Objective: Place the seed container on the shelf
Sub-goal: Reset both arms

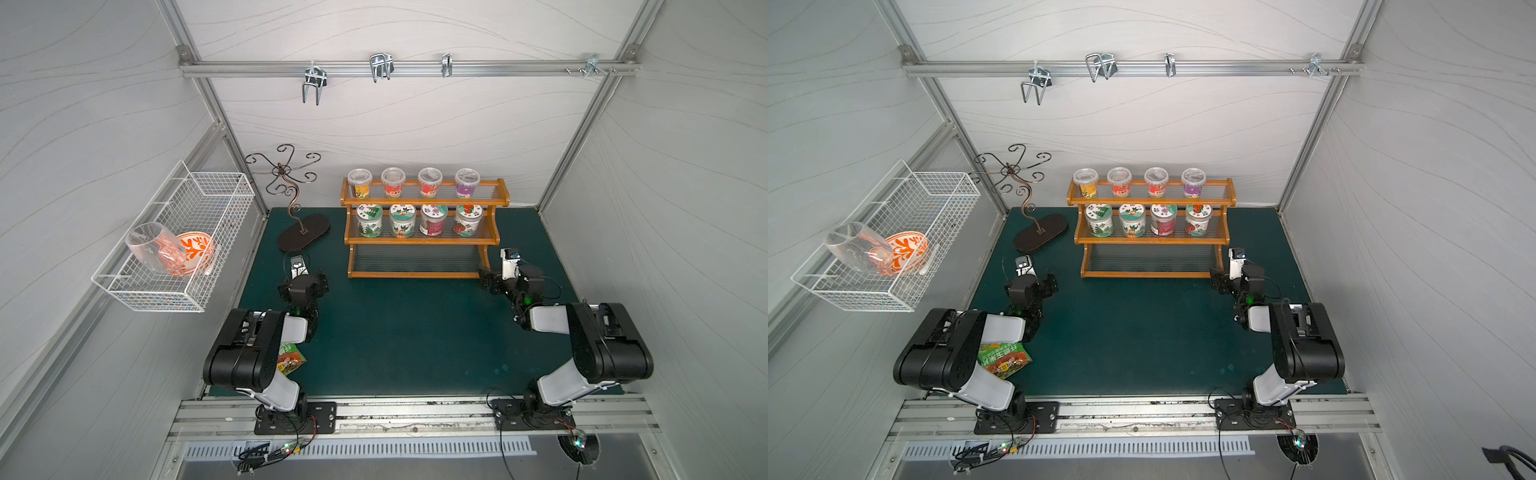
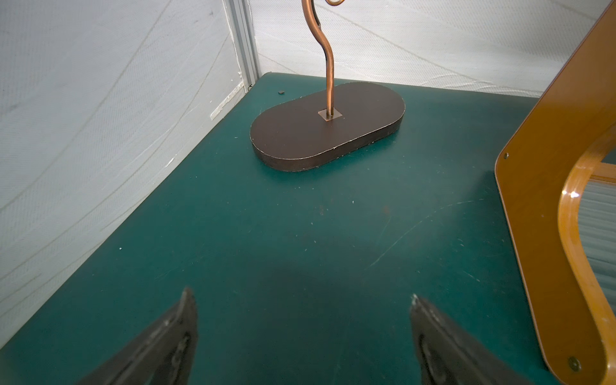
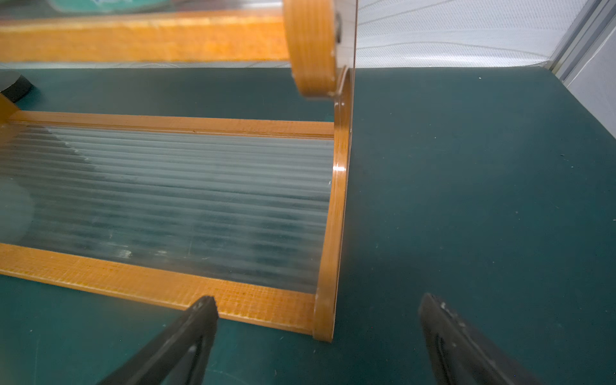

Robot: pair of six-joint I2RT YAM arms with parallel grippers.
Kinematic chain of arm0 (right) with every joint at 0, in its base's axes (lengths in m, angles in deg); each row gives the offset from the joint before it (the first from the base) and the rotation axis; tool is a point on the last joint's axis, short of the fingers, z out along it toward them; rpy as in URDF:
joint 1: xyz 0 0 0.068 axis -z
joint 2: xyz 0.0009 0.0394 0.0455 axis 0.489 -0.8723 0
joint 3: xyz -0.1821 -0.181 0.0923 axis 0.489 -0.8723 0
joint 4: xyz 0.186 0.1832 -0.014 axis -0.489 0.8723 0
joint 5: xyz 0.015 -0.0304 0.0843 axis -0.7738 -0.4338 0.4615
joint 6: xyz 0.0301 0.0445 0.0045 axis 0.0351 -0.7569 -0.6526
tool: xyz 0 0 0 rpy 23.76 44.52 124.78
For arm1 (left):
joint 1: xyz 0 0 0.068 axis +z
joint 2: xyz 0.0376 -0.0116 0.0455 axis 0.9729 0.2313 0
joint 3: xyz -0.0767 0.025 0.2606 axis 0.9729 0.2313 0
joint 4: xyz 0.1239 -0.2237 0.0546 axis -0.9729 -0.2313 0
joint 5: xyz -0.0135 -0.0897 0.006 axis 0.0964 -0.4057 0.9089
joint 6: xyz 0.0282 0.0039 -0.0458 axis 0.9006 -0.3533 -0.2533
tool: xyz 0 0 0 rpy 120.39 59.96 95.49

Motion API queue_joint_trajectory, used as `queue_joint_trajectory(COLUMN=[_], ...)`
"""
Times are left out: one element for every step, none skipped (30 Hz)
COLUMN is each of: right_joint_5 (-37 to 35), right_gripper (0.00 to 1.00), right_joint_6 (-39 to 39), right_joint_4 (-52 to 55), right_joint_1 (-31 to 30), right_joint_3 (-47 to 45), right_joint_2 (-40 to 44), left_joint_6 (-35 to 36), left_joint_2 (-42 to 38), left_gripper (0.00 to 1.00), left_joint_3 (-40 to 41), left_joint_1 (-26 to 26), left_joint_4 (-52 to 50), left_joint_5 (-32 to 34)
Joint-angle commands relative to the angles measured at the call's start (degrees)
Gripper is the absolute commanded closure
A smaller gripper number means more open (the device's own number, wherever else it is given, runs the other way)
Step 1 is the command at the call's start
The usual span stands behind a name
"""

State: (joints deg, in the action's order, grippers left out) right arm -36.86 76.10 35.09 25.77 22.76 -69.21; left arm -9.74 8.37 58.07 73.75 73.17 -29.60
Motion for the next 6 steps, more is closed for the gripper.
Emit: queue_joint_trajectory(right_joint_5=[-0.8, -0.6, -0.4, -0.4, -0.5, -0.4], right_gripper=[0.01, 0.01, 0.01, 0.01, 0.01, 0.01], right_joint_6=[-0.1, -0.1, -0.1, -0.1, -0.1, -0.1], right_joint_4=[1.3, 1.1, 0.9, 1.3, 1.0, 1.1], right_joint_1=[0.0, -0.1, 0.0, 0.0, 0.0, 0.0], right_joint_3=[0.3, 0.3, 0.3, 0.3, 0.2, 0.2], right_joint_2=[-0.6, -0.7, -0.6, -0.6, -0.5, -0.4], left_joint_6=[-0.2, -0.2, -0.2, -0.2, -0.2, -0.2], left_joint_2=[0.1, 0.1, 0.1, 0.1, 0.1, 0.1], left_gripper=[0.00, 0.00, 0.00, 0.00, 0.00, 0.00], left_joint_3=[-1.2, -1.3, -1.2, -1.2, -1.2, -1.2], left_joint_1=[0.3, 0.3, 0.3, 0.3, 0.3, 0.3], left_joint_4=[1.5, 1.5, 1.5, 1.5, 1.5, 1.5], left_joint_5=[-0.6, -0.6, -0.6, -0.6, -0.6, -0.6])
